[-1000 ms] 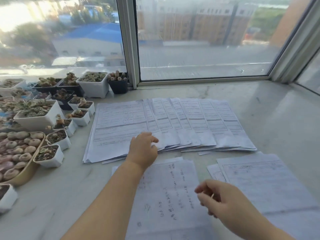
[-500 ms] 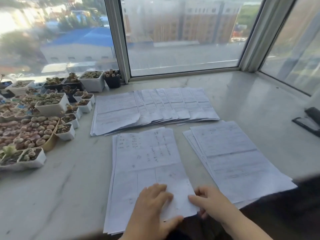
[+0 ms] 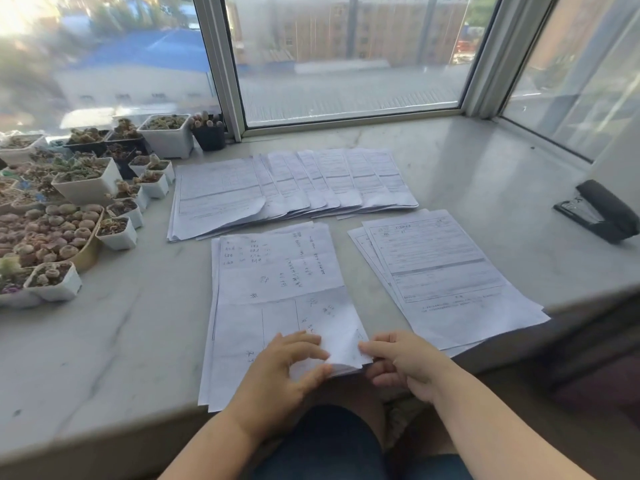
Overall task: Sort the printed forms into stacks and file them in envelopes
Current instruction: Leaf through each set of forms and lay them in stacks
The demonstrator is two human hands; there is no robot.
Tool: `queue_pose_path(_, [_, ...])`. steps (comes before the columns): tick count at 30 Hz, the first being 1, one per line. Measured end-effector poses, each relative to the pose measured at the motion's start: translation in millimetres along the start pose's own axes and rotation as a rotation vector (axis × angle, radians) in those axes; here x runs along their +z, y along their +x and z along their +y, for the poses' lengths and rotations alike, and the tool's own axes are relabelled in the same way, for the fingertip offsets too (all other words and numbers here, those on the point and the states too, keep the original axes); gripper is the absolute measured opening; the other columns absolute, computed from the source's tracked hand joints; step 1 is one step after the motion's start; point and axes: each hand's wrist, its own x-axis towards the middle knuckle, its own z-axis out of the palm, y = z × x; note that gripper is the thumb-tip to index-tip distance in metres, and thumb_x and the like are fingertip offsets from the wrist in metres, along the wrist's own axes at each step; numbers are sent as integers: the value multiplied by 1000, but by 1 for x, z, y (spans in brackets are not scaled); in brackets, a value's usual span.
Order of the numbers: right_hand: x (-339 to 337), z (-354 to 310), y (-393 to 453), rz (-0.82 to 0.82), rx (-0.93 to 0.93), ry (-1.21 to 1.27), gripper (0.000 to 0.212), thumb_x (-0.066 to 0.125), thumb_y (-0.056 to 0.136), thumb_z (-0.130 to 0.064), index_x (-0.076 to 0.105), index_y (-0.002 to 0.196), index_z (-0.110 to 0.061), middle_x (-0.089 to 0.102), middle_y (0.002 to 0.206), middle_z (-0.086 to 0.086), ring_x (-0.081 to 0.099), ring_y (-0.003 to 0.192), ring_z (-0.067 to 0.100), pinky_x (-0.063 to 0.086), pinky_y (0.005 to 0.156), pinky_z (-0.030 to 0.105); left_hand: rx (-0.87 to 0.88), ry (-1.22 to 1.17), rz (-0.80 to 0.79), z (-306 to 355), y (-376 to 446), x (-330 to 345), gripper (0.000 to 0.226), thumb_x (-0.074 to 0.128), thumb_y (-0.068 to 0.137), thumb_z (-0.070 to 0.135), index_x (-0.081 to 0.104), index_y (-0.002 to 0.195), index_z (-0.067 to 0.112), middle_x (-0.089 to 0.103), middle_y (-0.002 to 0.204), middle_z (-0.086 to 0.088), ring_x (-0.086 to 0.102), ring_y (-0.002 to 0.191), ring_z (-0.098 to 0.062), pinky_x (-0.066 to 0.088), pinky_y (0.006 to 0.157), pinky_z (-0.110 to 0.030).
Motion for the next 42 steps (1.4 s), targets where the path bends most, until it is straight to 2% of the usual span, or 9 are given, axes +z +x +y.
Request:
queue_pose_path(5, [-5, 4, 3, -22, 10, 63, 16, 66, 91, -17, 68, 98, -3, 65, 82, 10, 62, 57, 12, 52, 50, 21, -42, -112, 314, -4, -3, 7, 16, 62, 90, 18, 60, 95, 33, 69, 81, 12, 65, 83, -5, 47, 79, -18])
queue_pose_path(9, [-2, 4, 5, 0, -1, 25, 11, 66, 90, -13, 68, 94, -3, 67, 74, 5, 60, 55, 9, 51, 49, 19, 29, -40, 421, -6, -3, 14, 32, 59, 90, 8, 42, 94, 36, 58, 70, 9, 58, 63, -13, 45, 60, -20])
queue_pose_path(17, [6, 0, 10, 91, -28, -104, 25, 72, 85, -24, 70, 97, -1, 70, 74, 3, 59, 53, 7, 48, 52, 19, 57, 179, 175, 4, -5, 11, 18, 72, 75, 47, 70, 89, 37, 63, 90, 28, 52, 95, 11, 37, 78, -3])
queue_pose_path(20, [5, -2, 11, 79, -20, -84, 18, 72, 86, -26, 68, 85, -8, 68, 66, 1, 58, 51, 8, 49, 51, 20, 7, 126, 142, 5, -1, 5, 13, 68, 82, 43, 73, 92, 35, 66, 91, 27, 57, 94, 9, 44, 82, -12])
queue_pose_path(27, [-7, -5, 6, -38, 28, -6, 13, 64, 92, -17, 68, 86, -6, 68, 74, 8, 64, 57, 14, 53, 49, 23, -21, 60, 301, 0, -1, 9, 8, 60, 92, 22, 65, 97, 26, 63, 69, 15, 62, 69, -10, 50, 65, -29])
queue_pose_path(30, [-6, -6, 7, -34, 16, -40, 11, 66, 91, -15, 67, 83, -7, 65, 70, 5, 62, 55, 12, 52, 49, 21, -13, 138, 386, 4, 0, 12, 53, 57, 89, 7, 40, 129, 36, 53, 61, 17, 50, 49, -10, 37, 51, -16])
queue_pose_path(33, [-3, -8, 9, -11, 10, -78, 12, 67, 89, -17, 66, 82, -8, 64, 69, 5, 61, 52, 10, 51, 48, 20, 56, 177, 297, 5, 2, 12, 47, 58, 86, 3, 58, 122, 32, 67, 95, 18, 63, 76, -10, 47, 67, -18])
queue_pose_path(36, [-1, -11, 10, 2, 17, -116, 14, 66, 90, -18, 67, 91, -4, 63, 74, 9, 60, 51, 10, 51, 48, 20, 45, 271, 189, 6, 0, 12, 19, 64, 86, 28, 67, 104, 34, 65, 94, 19, 58, 91, -3, 46, 77, -17])
queue_pose_path(42, [-1, -13, 10, -6, 13, -158, 12, 65, 91, -19, 68, 89, -7, 69, 70, 4, 61, 52, 8, 51, 50, 20, 44, 266, 114, 6, 0, 5, 37, 65, 83, 49, 61, 119, 43, 57, 107, 28, 50, 102, 6, 27, 79, 4])
